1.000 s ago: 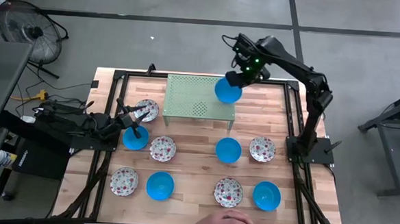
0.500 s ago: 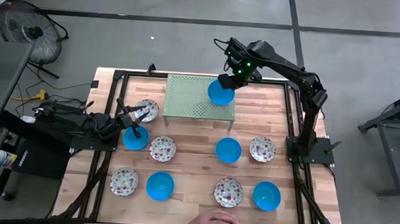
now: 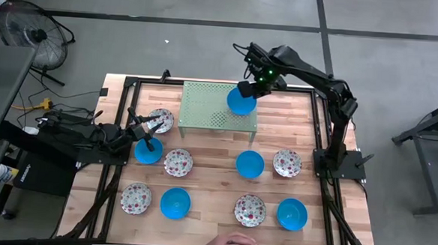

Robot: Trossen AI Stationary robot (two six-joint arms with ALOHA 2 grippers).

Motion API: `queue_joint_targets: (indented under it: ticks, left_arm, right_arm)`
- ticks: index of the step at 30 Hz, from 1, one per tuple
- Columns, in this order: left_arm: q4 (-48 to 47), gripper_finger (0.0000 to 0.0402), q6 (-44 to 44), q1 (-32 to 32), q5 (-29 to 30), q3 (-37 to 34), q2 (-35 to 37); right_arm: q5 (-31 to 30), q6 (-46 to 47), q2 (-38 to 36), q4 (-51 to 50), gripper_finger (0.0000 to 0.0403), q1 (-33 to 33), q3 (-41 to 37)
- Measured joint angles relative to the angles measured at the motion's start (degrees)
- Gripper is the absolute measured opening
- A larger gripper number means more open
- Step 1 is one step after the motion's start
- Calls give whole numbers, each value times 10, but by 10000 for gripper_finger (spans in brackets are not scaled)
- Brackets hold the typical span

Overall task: Pick & Place Mini bowls
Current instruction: Put the blue bowl on the shelf, then stack the blue bowl on the blue bowl on the shelf

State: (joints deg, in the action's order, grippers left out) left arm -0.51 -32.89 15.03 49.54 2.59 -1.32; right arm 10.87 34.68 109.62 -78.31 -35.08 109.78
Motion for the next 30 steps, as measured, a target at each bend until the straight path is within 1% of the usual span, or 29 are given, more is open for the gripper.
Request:
queue_joint_targets:
  ticks: [9,12,15,23,30]
  left_arm:
    - [0,127,0,0,0,0,0]
    - [0,127,0,0,0,0,0]
    - [0,127,0,0,0,0,0]
    - [0,127,0,0,0,0,0]
    - [0,127,0,0,0,0,0]
  right_arm:
    - [2,-7,0,0,0,0,0]
    - [5,-13,0,0,6,0,0]
    - [16,-16,0,0,20,1,0]
    - [18,-21,0,0,65,3,0]
    - [12,-22,-15,-3,86,3,0]
